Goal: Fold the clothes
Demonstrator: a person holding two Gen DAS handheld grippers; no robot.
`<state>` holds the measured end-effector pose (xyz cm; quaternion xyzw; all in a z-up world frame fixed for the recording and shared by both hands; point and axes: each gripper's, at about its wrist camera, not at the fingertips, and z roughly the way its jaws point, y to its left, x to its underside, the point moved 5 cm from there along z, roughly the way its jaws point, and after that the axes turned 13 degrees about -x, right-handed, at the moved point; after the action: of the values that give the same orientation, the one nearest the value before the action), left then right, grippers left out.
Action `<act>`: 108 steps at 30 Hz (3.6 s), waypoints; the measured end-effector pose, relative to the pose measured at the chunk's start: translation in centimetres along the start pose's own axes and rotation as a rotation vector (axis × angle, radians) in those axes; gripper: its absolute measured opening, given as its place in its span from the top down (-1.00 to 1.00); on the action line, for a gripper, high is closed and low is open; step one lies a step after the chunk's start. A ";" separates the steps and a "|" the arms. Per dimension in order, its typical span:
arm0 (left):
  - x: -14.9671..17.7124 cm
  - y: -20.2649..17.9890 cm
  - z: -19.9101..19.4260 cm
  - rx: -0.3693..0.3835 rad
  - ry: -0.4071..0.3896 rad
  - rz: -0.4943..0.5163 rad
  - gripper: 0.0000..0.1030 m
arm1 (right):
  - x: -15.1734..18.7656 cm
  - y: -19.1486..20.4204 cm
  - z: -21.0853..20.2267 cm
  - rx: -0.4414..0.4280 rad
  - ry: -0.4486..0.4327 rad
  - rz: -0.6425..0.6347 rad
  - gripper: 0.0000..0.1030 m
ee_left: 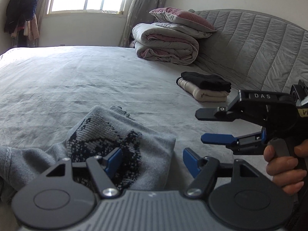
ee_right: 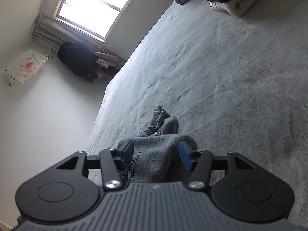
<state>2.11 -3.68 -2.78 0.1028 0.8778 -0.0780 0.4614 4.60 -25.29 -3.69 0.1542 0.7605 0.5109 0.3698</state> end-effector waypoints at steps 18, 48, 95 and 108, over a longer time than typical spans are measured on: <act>2.6 0.8 0.1 -0.105 0.008 0.055 0.78 | 2.7 -1.3 5.2 0.030 0.113 -0.054 0.82; 5.7 -6.4 -2.0 0.237 0.047 0.135 0.93 | 4.1 -1.5 -3.4 0.195 0.122 -0.381 0.85; 1.8 10.0 1.7 -0.282 0.039 -0.254 -0.49 | 5.9 5.7 6.7 0.131 0.162 -0.661 -0.05; 2.6 8.4 1.8 -0.280 0.058 -0.161 0.95 | 5.6 3.6 7.1 0.205 0.116 -0.699 0.70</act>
<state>4.21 4.29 -6.33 -0.0307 0.8985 0.0113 0.4378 5.36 -15.60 -4.21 -0.1076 0.8343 0.2827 0.4609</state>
